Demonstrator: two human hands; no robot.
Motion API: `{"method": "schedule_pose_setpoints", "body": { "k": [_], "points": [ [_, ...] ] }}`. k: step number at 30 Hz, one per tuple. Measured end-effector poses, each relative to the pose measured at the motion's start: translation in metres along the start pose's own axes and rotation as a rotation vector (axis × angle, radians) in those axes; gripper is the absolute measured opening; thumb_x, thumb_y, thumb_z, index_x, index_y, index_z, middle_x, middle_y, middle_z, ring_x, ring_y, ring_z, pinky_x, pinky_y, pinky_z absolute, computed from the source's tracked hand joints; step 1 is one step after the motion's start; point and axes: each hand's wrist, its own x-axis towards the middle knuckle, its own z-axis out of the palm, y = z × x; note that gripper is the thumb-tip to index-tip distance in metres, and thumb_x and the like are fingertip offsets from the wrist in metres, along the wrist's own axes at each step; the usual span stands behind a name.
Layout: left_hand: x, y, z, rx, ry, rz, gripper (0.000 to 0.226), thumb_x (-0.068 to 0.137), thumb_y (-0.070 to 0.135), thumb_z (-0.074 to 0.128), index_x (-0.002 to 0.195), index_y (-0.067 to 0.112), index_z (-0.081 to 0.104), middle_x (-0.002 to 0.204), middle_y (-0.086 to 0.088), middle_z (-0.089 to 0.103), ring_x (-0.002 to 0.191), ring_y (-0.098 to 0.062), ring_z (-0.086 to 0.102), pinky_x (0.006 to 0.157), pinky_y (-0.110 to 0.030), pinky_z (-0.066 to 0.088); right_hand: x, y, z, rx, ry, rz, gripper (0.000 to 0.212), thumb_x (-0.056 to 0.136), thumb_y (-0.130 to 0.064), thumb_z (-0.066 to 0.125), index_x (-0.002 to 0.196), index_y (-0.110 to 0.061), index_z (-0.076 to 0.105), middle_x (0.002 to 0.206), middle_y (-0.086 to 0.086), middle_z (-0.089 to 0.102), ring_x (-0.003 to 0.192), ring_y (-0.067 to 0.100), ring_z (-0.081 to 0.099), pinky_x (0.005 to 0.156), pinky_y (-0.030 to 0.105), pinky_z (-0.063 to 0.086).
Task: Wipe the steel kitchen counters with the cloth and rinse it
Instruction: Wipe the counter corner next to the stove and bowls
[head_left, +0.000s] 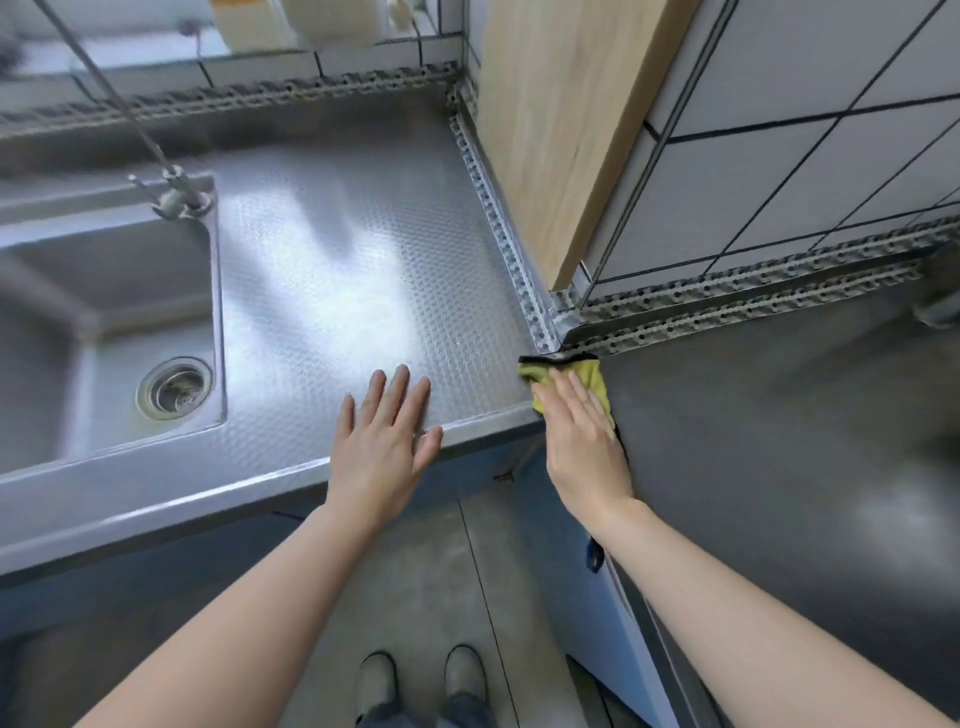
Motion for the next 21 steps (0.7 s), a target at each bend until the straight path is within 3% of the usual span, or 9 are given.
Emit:
{"method": "schedule_pose_setpoints", "body": {
  "k": [4, 7, 11, 15, 18, 21],
  "points": [
    [-0.002, -0.026, -0.006, -0.013, 0.06, -0.091, 0.058, 0.098, 0.046, 0.024, 0.149, 0.02, 0.034, 0.16, -0.001, 0.023, 0.149, -0.023, 0.013, 0.119, -0.046, 0.01, 0.031, -0.027, 0.013, 0.014, -0.069, -0.161, 0.053, 0.1, -0.001, 0.036, 0.151, -0.013, 0.032, 0.161, 0.007, 0.023, 0.151, 0.022, 0.012, 0.12, 0.028, -0.004],
    [-0.004, -0.052, -0.006, -0.045, 0.089, -0.267, 0.056, 0.098, 0.044, 0.034, 0.15, 0.023, 0.032, 0.161, 0.0, 0.021, 0.149, -0.023, 0.011, 0.118, -0.05, 0.009, 0.057, -0.05, 0.025, 0.0, -0.055, -0.12, 0.057, 0.1, -0.002, 0.036, 0.154, -0.015, 0.023, 0.163, 0.005, 0.013, 0.151, 0.021, 0.004, 0.119, 0.03, -0.006],
    [-0.008, -0.057, -0.005, -0.043, 0.04, -0.265, 0.06, 0.098, 0.046, 0.029, 0.154, 0.024, 0.02, 0.163, 0.0, 0.01, 0.15, -0.023, 0.002, 0.118, -0.053, 0.007, 0.076, -0.075, 0.032, 0.029, -0.108, -0.113, 0.072, 0.092, 0.011, 0.038, 0.155, -0.015, 0.018, 0.164, 0.007, 0.006, 0.151, 0.022, -0.001, 0.117, 0.03, -0.009],
    [-0.016, -0.064, -0.008, -0.031, 0.0, -0.188, 0.063, 0.1, 0.046, 0.029, 0.155, 0.02, 0.014, 0.163, -0.001, 0.005, 0.15, -0.024, -0.002, 0.118, -0.05, 0.003, 0.075, -0.116, 0.043, 0.119, -0.179, -0.253, 0.066, 0.093, 0.01, 0.041, 0.153, -0.014, 0.027, 0.163, 0.008, 0.014, 0.151, 0.022, 0.005, 0.118, 0.028, -0.007],
    [-0.026, -0.081, -0.013, -0.09, -0.047, -0.129, 0.059, 0.101, 0.046, 0.028, 0.155, 0.027, 0.013, 0.163, 0.007, 0.004, 0.15, -0.017, -0.004, 0.119, -0.043, 0.001, 0.063, -0.14, 0.048, 0.215, -0.22, -0.303, 0.052, 0.096, 0.005, 0.041, 0.146, -0.011, 0.041, 0.159, 0.009, 0.027, 0.15, 0.023, 0.015, 0.122, 0.031, 0.005],
    [-0.041, -0.102, -0.021, -0.133, -0.07, -0.185, 0.055, 0.101, 0.046, 0.025, 0.154, 0.034, 0.015, 0.162, 0.012, 0.004, 0.15, -0.014, -0.004, 0.118, -0.045, 0.004, 0.045, -0.153, 0.049, 0.315, -0.212, -0.268, 0.049, 0.094, 0.008, 0.043, 0.139, -0.01, 0.051, 0.153, 0.007, 0.039, 0.147, 0.021, 0.027, 0.122, 0.032, 0.016]
  ]
}}
